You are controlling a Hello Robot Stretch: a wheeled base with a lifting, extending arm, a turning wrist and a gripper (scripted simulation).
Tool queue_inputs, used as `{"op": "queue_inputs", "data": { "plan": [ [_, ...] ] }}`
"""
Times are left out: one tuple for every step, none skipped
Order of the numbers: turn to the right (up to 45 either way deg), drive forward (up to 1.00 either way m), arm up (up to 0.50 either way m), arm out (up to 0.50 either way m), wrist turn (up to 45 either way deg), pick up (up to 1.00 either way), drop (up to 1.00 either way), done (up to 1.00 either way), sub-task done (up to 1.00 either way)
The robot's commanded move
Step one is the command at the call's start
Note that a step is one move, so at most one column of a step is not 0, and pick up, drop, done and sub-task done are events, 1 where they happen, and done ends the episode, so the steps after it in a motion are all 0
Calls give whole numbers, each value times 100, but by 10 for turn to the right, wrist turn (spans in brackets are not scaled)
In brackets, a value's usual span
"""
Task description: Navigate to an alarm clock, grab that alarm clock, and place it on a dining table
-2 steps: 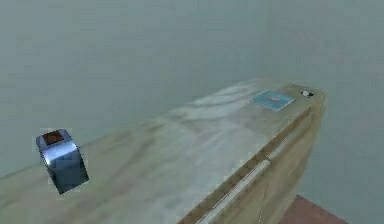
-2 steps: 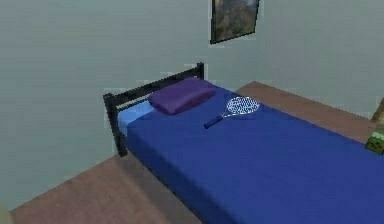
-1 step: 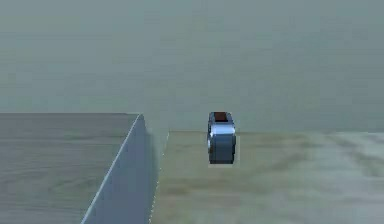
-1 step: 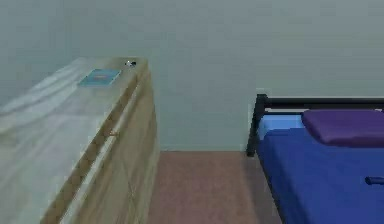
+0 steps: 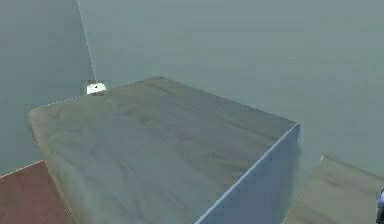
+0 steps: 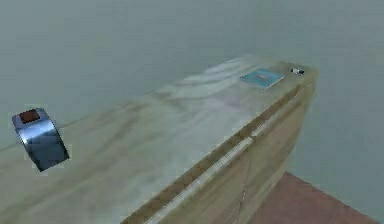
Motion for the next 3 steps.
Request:
{"op": "queue_inputs", "data": {
  "plan": [
    [-330, 0, 0, 0, 0, 0, 0, 0, 0],
    [0, 0, 50, 0, 0, 0, 0, 0, 0],
    [0, 0, 38, 0, 0, 0, 0, 0, 0]
  ]
}}
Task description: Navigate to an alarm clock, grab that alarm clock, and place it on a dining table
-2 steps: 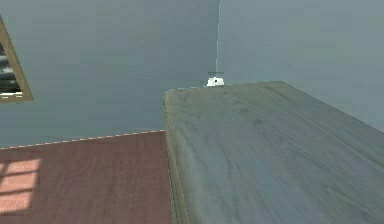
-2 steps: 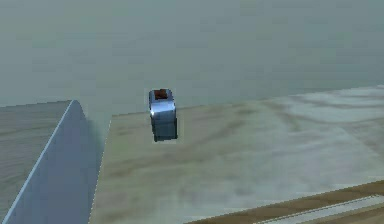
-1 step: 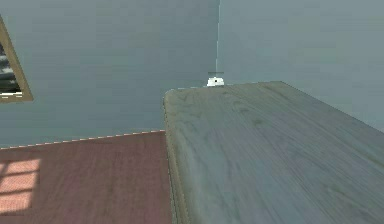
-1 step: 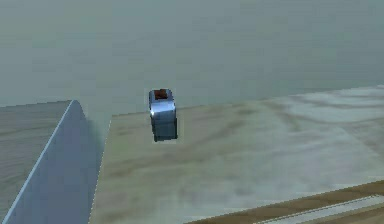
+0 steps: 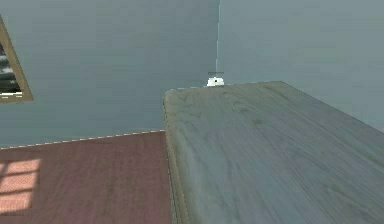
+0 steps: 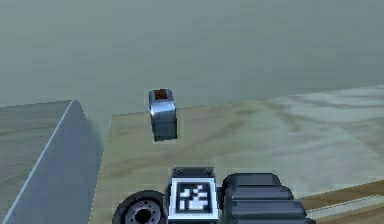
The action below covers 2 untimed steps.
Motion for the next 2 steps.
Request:
{"op": "queue_inputs", "data": {
  "plan": [
    [0, 0, 0, 28, 0, 0, 0, 0, 0],
    [0, 0, 0, 0, 450, 0, 0, 0, 0]
  ]
}}
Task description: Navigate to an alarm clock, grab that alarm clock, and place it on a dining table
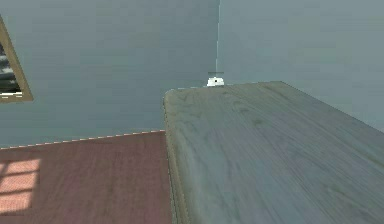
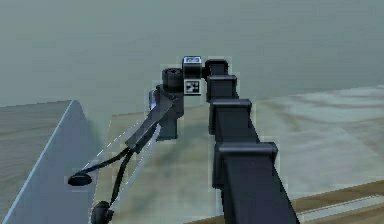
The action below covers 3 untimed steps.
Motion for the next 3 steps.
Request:
{"op": "queue_inputs", "data": {
  "plan": [
    [0, 0, 0, 0, 450, 0, 0, 0, 0],
    [0, 0, 0, 0, 450, 0, 0, 0, 0],
    [0, 0, 0, 0, 120, 0, 0, 0, 0]
  ]
}}
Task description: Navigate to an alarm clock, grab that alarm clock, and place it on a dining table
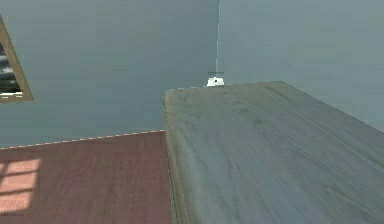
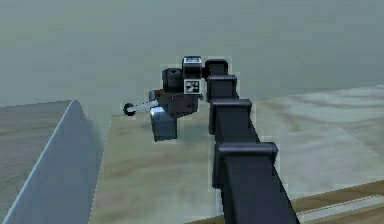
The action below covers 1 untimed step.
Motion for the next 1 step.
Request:
{"op": "queue_inputs", "data": {
  "plan": [
    [0, 0, 0, 0, 0, 100, 0, 0, 0]
  ]
}}
